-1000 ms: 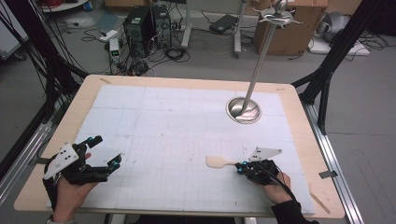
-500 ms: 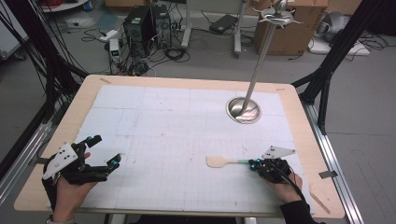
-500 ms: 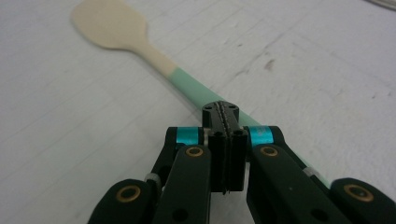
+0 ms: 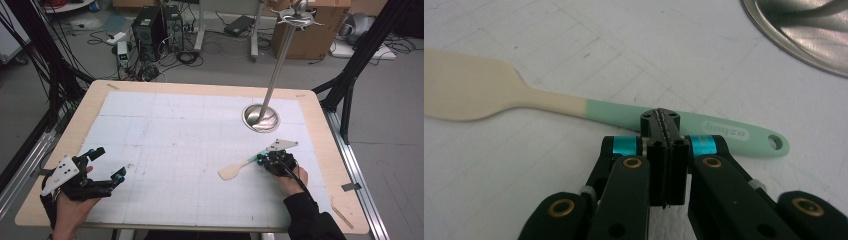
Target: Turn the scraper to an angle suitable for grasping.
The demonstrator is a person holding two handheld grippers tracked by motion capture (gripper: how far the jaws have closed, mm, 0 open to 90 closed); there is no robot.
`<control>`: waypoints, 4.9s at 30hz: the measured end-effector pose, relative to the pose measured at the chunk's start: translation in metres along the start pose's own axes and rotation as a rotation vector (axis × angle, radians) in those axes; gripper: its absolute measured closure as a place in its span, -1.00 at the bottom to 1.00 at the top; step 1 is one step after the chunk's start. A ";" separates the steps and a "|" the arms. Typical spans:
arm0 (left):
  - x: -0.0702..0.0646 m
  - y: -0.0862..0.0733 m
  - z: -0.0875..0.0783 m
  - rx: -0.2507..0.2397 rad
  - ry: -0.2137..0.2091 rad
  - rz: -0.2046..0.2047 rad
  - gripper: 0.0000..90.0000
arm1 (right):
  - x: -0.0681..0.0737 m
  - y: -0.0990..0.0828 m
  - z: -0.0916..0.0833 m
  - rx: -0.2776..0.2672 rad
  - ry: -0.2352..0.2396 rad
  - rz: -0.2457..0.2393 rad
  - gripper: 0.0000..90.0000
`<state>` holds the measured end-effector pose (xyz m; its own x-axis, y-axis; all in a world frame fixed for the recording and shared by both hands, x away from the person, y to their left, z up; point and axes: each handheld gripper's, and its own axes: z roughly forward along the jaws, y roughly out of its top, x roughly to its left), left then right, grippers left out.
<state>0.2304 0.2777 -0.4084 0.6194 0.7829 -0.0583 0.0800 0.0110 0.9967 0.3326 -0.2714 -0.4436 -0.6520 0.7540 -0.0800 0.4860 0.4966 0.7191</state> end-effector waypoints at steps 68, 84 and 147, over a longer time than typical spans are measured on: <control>-0.001 -0.001 -0.001 0.007 0.000 0.001 -0.96 | -0.002 -0.013 -0.028 -0.042 0.045 0.047 1.00; -0.001 -0.001 -0.002 0.010 0.002 0.002 -0.96 | 0.001 -0.004 0.002 -0.044 0.050 0.050 1.00; -0.001 0.002 0.002 -0.001 -0.021 0.010 -0.96 | 0.092 0.043 -0.021 -0.068 0.356 -0.200 -0.69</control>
<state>0.2316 0.2752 -0.4063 0.6362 0.7699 -0.0492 0.0731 0.0033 0.9973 0.2814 -0.1890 -0.4056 -0.8962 0.4434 0.0126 0.2976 0.5798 0.7584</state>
